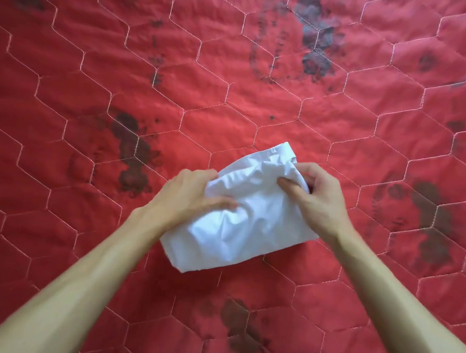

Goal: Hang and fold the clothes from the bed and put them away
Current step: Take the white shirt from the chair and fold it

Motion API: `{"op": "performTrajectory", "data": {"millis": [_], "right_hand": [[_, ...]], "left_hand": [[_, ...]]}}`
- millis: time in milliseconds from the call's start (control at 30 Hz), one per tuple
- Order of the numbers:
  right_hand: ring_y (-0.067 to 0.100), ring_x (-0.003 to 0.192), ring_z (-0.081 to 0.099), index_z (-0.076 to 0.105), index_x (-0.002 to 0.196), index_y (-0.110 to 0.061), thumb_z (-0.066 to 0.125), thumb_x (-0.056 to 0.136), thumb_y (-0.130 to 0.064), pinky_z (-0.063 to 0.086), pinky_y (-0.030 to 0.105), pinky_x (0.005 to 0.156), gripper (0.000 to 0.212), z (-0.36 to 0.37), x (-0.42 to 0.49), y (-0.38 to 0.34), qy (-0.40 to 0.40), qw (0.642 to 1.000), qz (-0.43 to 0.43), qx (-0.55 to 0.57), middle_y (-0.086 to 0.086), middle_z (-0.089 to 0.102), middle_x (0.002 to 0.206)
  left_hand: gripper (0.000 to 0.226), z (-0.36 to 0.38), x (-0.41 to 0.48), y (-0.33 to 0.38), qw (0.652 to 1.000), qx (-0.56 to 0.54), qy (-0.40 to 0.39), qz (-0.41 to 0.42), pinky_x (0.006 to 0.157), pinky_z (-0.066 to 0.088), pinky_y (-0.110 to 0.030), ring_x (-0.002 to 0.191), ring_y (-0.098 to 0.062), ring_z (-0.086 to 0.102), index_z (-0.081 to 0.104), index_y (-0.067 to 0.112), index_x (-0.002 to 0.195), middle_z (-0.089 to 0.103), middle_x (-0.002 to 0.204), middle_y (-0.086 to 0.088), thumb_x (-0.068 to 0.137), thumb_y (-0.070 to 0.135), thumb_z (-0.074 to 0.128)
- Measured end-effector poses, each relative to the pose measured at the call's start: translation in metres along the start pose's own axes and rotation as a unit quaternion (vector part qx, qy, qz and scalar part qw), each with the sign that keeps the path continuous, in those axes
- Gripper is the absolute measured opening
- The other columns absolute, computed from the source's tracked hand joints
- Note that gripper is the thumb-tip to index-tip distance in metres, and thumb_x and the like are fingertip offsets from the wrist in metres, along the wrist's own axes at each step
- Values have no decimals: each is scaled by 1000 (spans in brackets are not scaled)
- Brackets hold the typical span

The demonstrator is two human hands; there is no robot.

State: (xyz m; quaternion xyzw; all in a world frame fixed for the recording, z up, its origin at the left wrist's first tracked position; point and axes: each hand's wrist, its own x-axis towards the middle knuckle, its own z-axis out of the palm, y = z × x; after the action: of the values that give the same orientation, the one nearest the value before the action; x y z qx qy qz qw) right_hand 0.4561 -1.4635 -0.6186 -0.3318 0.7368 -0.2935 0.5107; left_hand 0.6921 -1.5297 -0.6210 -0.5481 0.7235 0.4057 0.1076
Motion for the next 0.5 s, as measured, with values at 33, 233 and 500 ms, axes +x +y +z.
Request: {"op": "performTrajectory", "data": {"millis": [33, 233, 500], "right_hand": [[17, 91, 66, 65, 106, -22, 72, 87, -21, 50, 48, 88, 20, 11, 6, 6, 54, 997, -24, -50, -1, 73, 95], [27, 126, 48, 58, 130, -2, 50, 89, -10, 27, 27, 108, 42, 60, -10, 9, 172, 893, -301, -286, 15, 54, 139], [22, 150, 23, 30, 153, -5, 37, 102, -44, 11, 36, 124, 65, 38, 22, 67, -53, 760, -358, -539, 13, 23, 162]], "left_hand": [[44, 9, 4, -6, 995, 62, 69, -21, 69, 46, -41, 82, -28, 61, 61, 25, 95, 65, 83, 0, 78, 66, 66], [45, 71, -12, 14, 933, 94, 338, 78, 109, 34, -51, 130, -36, 48, 54, 3, 136, 48, 143, -19, 93, 14, 58], [72, 118, -21, -19, 964, 176, 194, 47, 120, 11, -58, 153, -30, 7, 24, 21, 157, 9, 164, -18, 95, 54, 41]]}}
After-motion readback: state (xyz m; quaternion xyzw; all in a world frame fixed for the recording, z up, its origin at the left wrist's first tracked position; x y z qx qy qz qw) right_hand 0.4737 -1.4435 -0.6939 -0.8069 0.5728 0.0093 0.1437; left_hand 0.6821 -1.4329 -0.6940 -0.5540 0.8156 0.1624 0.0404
